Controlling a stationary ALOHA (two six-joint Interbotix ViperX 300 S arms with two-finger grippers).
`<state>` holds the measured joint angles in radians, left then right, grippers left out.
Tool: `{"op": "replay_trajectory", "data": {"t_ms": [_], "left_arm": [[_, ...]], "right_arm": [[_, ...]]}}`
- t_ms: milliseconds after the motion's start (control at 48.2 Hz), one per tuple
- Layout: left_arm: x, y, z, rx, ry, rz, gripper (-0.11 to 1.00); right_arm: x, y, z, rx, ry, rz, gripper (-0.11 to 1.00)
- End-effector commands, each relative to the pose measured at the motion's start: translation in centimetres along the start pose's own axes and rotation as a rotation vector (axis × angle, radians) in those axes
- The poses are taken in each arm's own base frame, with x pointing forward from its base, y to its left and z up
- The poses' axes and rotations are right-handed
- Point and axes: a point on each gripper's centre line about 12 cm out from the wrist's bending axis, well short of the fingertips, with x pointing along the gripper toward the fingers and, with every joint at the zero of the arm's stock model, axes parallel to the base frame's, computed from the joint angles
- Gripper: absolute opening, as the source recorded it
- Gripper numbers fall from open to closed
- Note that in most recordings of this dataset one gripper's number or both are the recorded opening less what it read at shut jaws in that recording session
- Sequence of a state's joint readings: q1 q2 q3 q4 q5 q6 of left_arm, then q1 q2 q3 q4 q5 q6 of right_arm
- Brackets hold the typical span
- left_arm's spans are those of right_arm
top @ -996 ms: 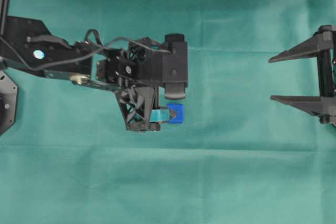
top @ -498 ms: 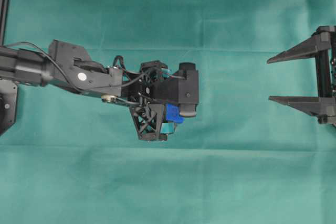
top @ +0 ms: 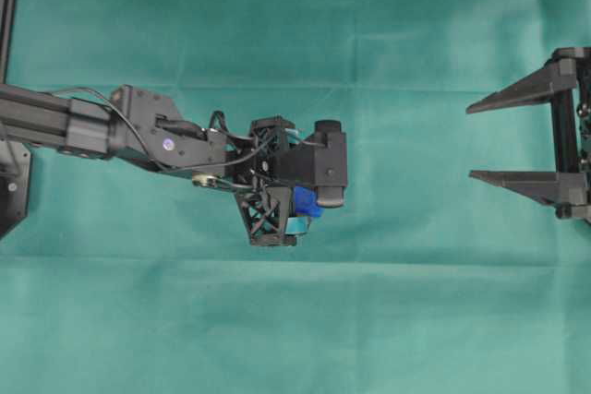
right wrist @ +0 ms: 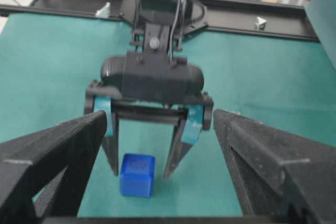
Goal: Handover the blue block to the right arm after grasping it with the left arm, then place it in the designated position.
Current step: 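Lower the left gripper over the blue cube and close on it, then lift the blue cube with the left gripper and rotate it upright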
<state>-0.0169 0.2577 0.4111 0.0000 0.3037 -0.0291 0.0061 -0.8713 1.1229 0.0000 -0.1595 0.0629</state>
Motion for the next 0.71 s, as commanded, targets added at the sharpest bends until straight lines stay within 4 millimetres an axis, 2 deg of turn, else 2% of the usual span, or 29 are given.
{"op": "replay_trajectory", "data": {"t_ms": [0, 415, 498, 622, 685], "left_arm": [[-0.07, -0.09, 0.76, 0.003, -0.037, -0.002, 1.0], [0.35, -0.22, 0.7, 0.008, -0.038, -0.003, 0.97], [0.42, -0.34, 0.37, 0.018, -0.017, -0.004, 0.83], [0.37, -0.34, 0.41, 0.018, -0.018, -0.004, 0.49], [0.35, -0.35, 0.58, 0.018, -0.029, -0.004, 0.47]], "right_arm": [[0.18, 0.09, 0.91, 0.001, -0.023, 0.003, 0.93], [0.21, 0.09, 0.88, 0.001, -0.021, 0.003, 0.93], [0.21, 0.09, 0.88, 0.001, -0.021, 0.003, 0.93], [0.21, 0.09, 0.88, 0.0, -0.021, 0.003, 0.93], [0.21, 0.05, 0.9, 0.002, -0.023, 0.001, 0.93]]}}
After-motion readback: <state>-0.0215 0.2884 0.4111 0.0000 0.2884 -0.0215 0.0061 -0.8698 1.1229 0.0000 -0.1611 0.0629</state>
